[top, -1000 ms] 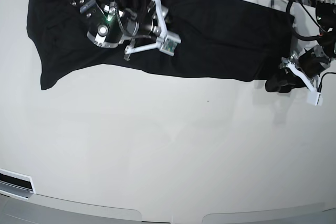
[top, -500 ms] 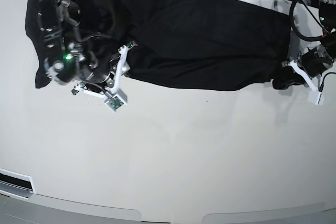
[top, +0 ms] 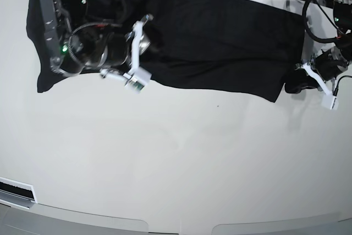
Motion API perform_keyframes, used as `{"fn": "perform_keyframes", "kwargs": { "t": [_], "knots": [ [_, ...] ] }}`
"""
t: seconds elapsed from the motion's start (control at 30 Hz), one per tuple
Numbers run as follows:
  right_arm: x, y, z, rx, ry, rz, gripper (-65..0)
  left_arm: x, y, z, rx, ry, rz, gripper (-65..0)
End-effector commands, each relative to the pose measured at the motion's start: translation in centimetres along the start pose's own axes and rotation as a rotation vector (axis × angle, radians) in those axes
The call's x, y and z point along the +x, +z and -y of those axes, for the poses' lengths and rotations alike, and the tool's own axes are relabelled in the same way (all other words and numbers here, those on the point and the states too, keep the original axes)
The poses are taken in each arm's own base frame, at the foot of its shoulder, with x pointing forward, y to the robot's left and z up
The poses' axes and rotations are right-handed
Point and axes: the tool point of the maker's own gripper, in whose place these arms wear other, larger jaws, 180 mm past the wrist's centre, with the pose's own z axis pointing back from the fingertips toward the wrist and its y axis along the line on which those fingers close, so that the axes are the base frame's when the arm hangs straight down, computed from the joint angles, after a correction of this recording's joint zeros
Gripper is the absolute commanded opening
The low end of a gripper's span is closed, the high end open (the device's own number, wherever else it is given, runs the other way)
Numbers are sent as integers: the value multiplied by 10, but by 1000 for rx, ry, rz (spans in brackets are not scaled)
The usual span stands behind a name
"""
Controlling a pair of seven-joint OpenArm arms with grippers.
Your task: Layout the t-shirt on the table in an organized manner, then fold the t-shirt properly
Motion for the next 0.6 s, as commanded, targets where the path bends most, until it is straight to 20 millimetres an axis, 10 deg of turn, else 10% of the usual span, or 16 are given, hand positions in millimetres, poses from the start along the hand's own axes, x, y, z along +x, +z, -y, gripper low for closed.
{"fn": "perform_keyframes", "kwargs": {
  "t": [0.0,0.57],
  "knots": [
    [14,4,-1,7,32,43,-340,23,5,0,-13,-21,64,-650],
    [28,16,34,-183,-27,54,-336,28,4,5,-35,1,92,-650]
  ]
}}
